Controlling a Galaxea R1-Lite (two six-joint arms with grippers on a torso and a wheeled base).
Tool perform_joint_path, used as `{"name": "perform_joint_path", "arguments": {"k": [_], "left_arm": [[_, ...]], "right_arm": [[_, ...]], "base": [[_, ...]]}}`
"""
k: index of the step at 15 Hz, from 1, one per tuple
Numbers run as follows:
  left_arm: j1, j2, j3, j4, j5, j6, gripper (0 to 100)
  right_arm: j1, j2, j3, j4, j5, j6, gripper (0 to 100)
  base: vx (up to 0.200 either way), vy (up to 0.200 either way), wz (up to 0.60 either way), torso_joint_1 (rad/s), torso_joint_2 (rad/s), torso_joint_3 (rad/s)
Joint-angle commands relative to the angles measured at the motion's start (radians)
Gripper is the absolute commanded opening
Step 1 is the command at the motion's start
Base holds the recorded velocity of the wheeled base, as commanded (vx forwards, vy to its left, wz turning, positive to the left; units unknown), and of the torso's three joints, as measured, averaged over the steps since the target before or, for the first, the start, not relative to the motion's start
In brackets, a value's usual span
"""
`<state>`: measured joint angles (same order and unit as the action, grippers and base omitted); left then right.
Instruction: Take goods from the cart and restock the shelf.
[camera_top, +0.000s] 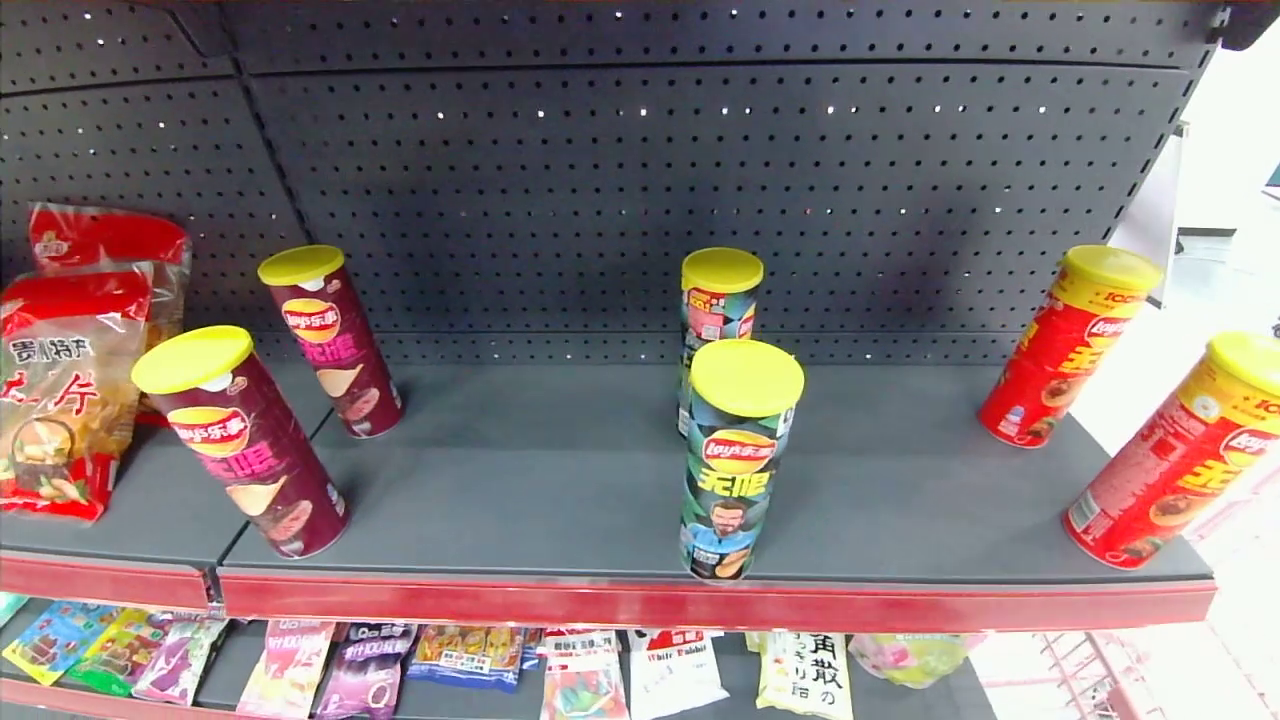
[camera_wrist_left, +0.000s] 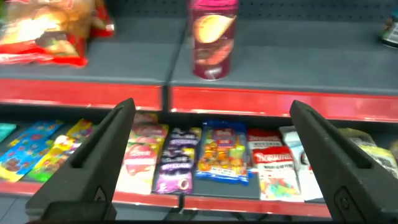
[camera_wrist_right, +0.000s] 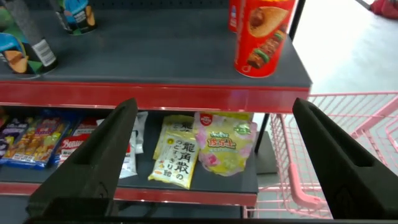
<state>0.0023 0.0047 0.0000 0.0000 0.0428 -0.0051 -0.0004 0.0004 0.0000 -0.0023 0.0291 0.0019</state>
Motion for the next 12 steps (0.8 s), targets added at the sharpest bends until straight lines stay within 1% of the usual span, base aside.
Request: {"name": "perform_joint_path", "arguments": {"k": [1,5,6,7,8,9,10,11,12], "left_arm": [[0.001,0.003,0.0,-0.002,0.0,-0.001,100],[0.001,0.003,0.0,-0.002,0.0,-0.001,100],[0.001,0.003,0.0,-0.002,0.0,-0.001,100],[0.001,0.003,0.0,-0.002,0.0,-0.001,100],[0.001,0.001,0.0,-0.002,0.0,0.001,100],[0.001,0.003,0.0,-0.002,0.0,-0.001,100],[0.001,0.001,0.0,-0.002,-0.001,0.001,100],[0.001,0.003,0.0,-0.002,0.0,-0.001,100],[0.001,0.003,0.0,-0.002,0.0,-0.001,100]], "right_arm": [[0.0,0.001,0.0,0.001,-0.002,0.0,100],[0.0,0.0,-0.011,-0.01,0.003,0.01,100],[0.027,0.113,-0.199,-0.027,0.018,0.064,100],[0.048,0.331,-0.437,-0.019,0.02,0.168,100],[0.077,0.484,-0.647,-0.002,0.041,0.199,100],[0.097,0.553,-0.738,0.008,0.052,0.188,100],[0.149,0.751,-0.963,0.076,0.063,0.144,100],[0.172,0.834,-1.017,0.117,0.067,0.105,100],[0.195,0.868,-1.025,0.128,0.067,0.084,100]], "base": [[0.0,0.0,0.0,0.0,0.0,0.0],[0.0,0.0,0.0,0.0,0.0,0.0],[0.0,0.0,0.0,0.0,0.0,0.0],[0.0,0.0,0.0,0.0,0.0,0.0],[0.0,0.0,0.0,0.0,0.0,0.0],[0.0,0.0,0.0,0.0,0.0,0.0],[0.0,0.0,0.0,0.0,0.0,0.0],[0.0,0.0,0.0,0.0,0.0,0.0],[0.0,0.0,0.0,0.0,0.0,0.0]]}}
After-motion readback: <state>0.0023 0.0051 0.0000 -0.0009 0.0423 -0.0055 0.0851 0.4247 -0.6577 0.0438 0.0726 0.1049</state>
